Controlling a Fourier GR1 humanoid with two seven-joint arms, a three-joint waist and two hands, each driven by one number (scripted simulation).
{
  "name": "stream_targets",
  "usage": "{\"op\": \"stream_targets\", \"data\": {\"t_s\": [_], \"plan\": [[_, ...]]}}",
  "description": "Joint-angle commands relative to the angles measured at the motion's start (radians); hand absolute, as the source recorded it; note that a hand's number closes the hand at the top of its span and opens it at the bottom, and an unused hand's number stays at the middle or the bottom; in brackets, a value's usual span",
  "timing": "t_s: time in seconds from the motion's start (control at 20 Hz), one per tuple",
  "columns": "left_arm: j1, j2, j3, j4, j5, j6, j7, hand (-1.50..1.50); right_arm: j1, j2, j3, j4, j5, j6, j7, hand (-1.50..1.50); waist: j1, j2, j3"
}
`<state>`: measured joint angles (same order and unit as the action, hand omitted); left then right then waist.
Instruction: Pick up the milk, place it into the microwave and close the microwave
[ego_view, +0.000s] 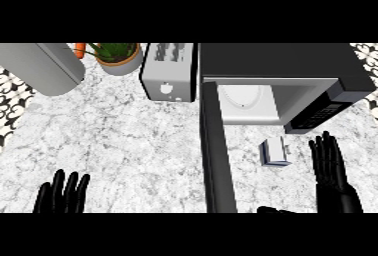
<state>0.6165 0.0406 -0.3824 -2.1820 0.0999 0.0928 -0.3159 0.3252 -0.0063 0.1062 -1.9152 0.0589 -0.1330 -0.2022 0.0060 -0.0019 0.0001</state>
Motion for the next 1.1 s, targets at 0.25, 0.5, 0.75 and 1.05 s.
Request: {"op": "stream_targets", "data": {"t_s": [0.25, 0.5, 0.75, 1.05], "plan": [[0.122, 0.036, -0.035, 0.122, 0.017, -0.046, -0.232, -1.5, -0.106, -0.02, -0.108, 0.268, -0.067, -0.045, -0.136, -1.5, 0.003, 0.001, 0.0], [0.15, 0.07, -0.038, 0.041, 0.021, -0.018, -0.202, -1.5, -0.127, 0.006, -0.108, 0.427, -0.076, -0.135, -0.248, -1.5, 0.001, 0.001, 0.0], [0.156, 0.073, -0.054, 0.071, 0.028, -0.003, -0.238, -1.5, -0.213, 0.006, -0.147, 0.682, -0.082, -0.145, -0.414, -1.5, 0.003, 0.002, 0.0], [0.152, 0.099, -0.063, 0.095, 0.054, -0.007, -0.259, -1.5, -0.315, -0.029, -0.227, 0.861, -0.1, -0.09, -0.512, -1.5, 0.001, 0.002, 0.0]]}}
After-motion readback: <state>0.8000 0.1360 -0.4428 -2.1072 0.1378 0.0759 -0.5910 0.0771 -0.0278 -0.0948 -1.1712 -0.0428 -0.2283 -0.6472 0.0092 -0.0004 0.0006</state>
